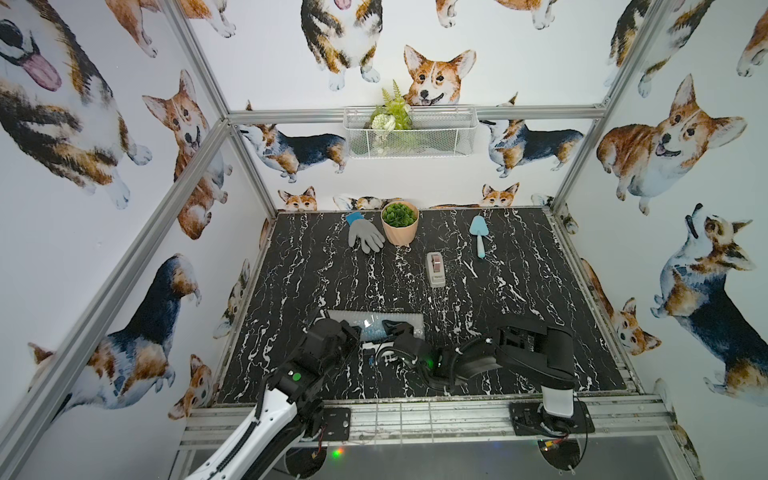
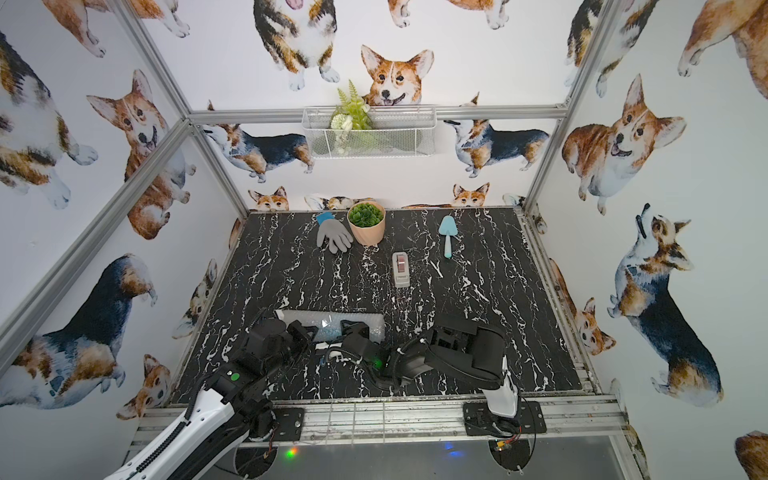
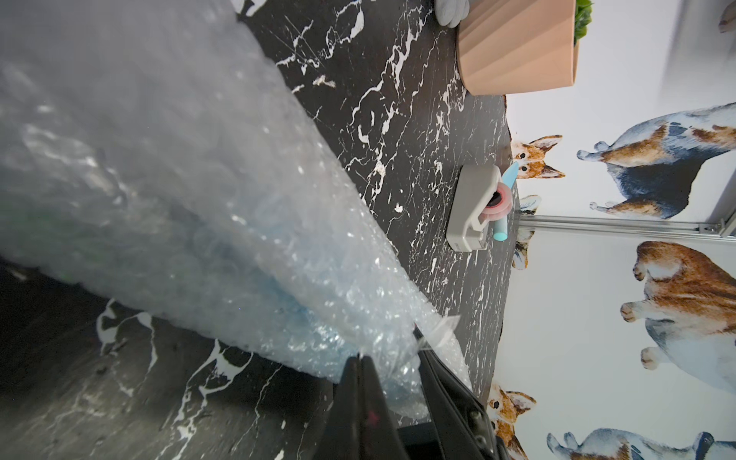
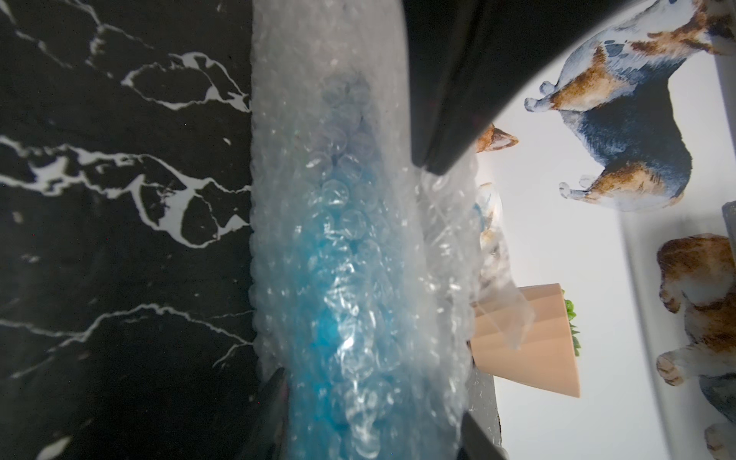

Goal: Wrap wine bottles in bubble wrap
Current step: Stick the tape on the bubble wrap.

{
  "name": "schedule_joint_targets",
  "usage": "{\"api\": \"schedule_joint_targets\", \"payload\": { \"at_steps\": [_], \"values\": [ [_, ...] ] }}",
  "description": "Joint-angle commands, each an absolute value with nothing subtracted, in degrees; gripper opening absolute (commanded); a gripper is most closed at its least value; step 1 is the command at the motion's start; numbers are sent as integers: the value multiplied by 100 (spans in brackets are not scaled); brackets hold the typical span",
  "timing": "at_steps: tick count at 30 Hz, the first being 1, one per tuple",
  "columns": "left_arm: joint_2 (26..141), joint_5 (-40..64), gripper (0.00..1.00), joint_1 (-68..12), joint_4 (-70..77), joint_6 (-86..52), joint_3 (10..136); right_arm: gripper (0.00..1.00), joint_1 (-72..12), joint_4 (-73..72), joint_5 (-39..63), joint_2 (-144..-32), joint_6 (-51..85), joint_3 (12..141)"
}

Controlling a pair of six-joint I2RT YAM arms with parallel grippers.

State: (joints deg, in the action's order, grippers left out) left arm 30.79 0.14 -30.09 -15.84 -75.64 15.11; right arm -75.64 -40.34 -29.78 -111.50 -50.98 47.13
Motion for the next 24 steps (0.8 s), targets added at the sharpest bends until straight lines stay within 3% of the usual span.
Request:
{"api": "schedule_joint_targets", "payload": {
  "at_steps": [1, 16, 24],
  "values": [
    [3089, 44, 0, -3026, -1497, -7586, 1606, 54, -7584, -4096, -2883, -11140, -5106, 4755],
    [3212, -79, 0, -3256, -1865, -7329, 1926, 55, -7586, -4034, -2870, -11098, -5227, 4729],
    [3318, -76, 0, -3305, -1773, -7311, 1899, 62, -7591, -4194, -2927, -11128, -5318, 4720]
  ]
}}
